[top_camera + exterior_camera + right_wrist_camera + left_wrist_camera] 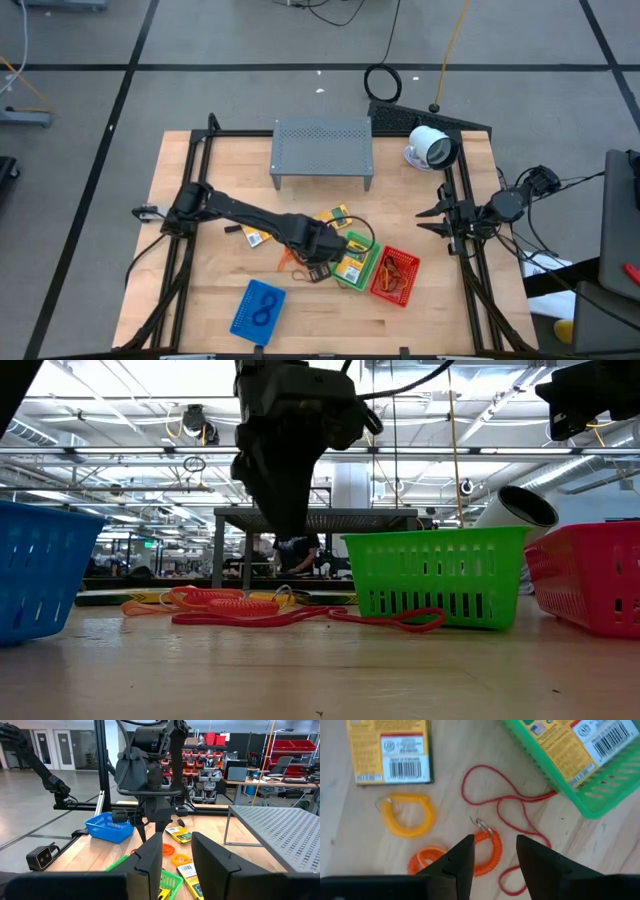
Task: Pick & Place Office Desk Supplies
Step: Put the orange spring rubberband band into the blue bin
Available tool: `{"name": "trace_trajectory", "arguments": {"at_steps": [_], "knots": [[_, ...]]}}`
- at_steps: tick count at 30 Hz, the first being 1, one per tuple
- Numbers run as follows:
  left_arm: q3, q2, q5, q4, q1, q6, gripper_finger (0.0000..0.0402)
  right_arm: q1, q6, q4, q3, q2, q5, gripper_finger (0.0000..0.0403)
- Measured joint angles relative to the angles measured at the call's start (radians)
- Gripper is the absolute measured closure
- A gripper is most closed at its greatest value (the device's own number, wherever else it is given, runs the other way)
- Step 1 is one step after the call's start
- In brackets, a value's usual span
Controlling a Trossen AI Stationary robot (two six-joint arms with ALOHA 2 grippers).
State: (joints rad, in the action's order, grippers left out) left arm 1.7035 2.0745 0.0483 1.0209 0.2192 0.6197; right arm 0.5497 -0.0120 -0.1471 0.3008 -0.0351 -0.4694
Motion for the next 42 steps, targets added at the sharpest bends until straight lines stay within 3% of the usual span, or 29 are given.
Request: {"name": "trace_trajectory", "arguments": {"at_steps": [6,12,42], "knots": [[-0.002,0.037,0.007,-0.001,-0.001,0.201,0.0245,0.000,0.000,0.000,0.000,0.000,0.000,0.0308],[-0.003,0.059,0.069,-0.025,-0.002,0.292,0.0245,0.000,0.000,0.000,0.000,0.000,0.000,0.0309],[-0.057,0.066,0.083,-0.033,0.026,0.354,0.0245,0.000,0.000,0.000,0.000,0.000,0.000,0.0309]]}}
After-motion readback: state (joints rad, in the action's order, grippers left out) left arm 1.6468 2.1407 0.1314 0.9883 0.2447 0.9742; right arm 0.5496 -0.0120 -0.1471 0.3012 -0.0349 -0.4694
